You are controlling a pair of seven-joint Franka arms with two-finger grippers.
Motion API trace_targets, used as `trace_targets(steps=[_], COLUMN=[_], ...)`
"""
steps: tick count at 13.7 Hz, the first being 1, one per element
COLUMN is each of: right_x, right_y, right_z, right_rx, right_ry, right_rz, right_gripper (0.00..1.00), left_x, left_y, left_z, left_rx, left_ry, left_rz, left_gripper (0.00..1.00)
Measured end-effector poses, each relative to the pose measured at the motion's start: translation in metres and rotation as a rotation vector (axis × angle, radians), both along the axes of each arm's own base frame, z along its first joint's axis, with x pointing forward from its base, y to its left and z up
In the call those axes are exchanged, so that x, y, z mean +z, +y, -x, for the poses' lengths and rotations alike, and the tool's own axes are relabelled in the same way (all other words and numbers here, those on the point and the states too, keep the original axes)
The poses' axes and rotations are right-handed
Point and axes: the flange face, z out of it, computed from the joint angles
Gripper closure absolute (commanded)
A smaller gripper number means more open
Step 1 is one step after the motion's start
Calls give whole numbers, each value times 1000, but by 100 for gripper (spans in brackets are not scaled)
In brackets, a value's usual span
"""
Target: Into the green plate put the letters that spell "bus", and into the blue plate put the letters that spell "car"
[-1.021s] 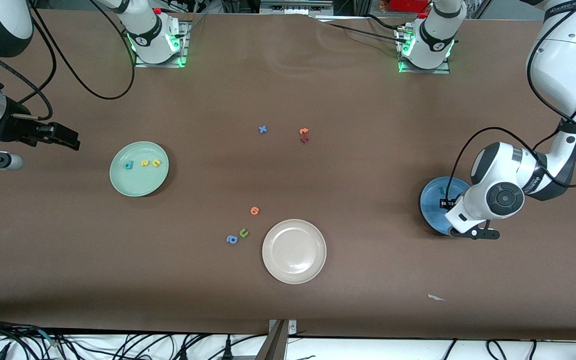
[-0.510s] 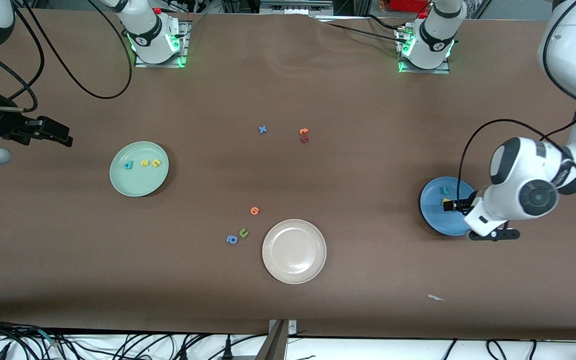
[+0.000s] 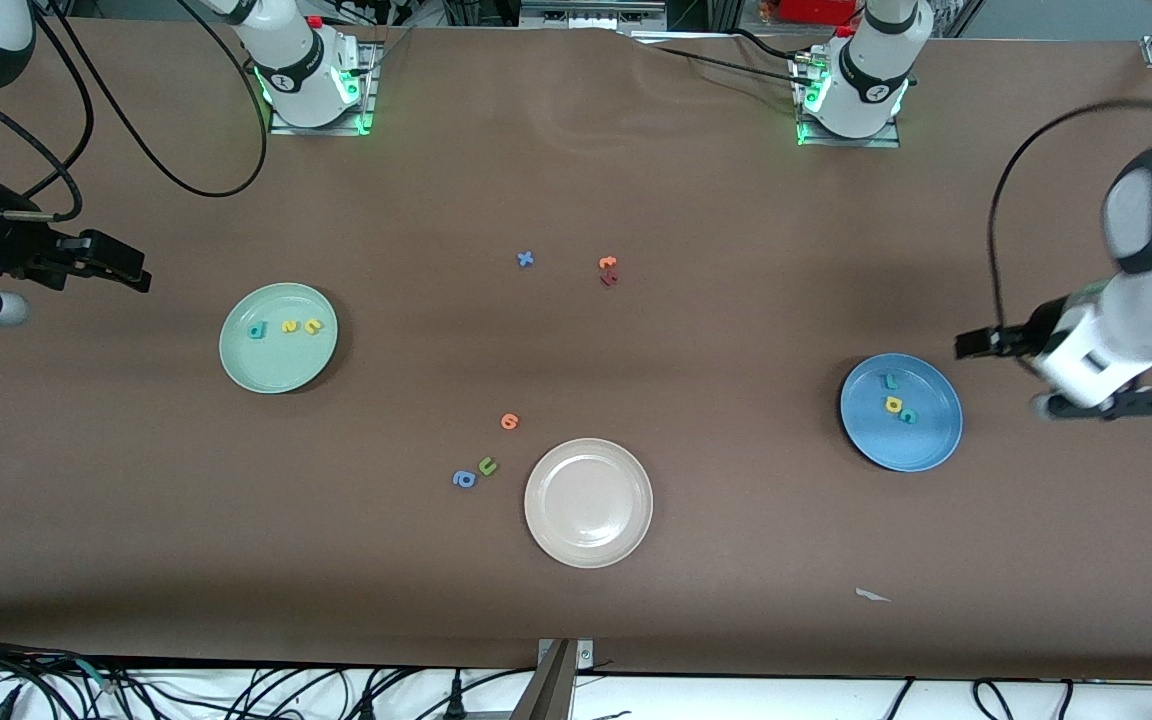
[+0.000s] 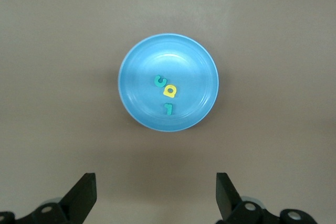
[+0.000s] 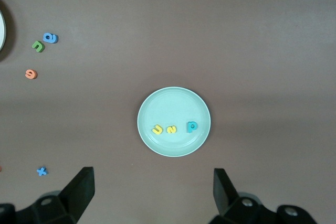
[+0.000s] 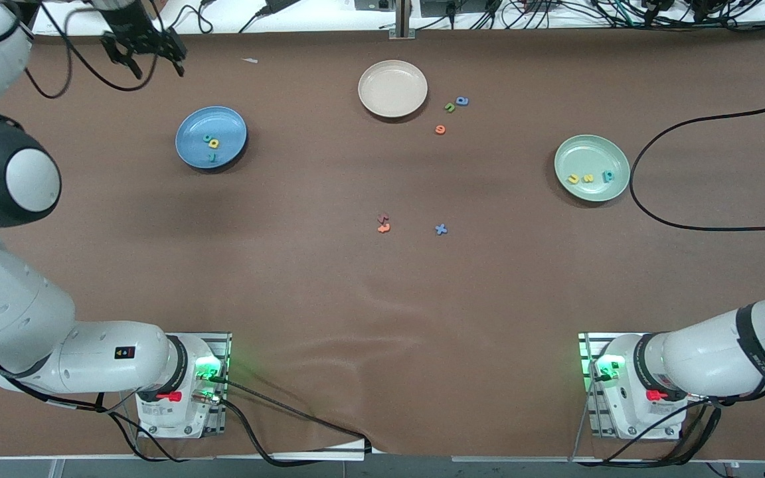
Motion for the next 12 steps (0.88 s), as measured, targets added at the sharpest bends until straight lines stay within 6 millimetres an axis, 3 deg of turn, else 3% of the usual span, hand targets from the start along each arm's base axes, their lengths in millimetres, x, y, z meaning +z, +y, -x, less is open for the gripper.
trace_targets(steps=[3,5,12], right_x=[0,0,0], right_y=[0,1,2], right_z=[0,0,0], right_rx=[1,3,3], right_ry=[1,1,2], right_rz=[0,-1,-1], right_gripper=[0,0,0], left_x=[63,81,81], left_y=[-2,-6,-5], left_z=[23,30,35], left_rx=[-14,-20,-24], left_ry=[-75,-102,-82], left_rz=[-3,-3,-1], left_gripper=[0,0,0])
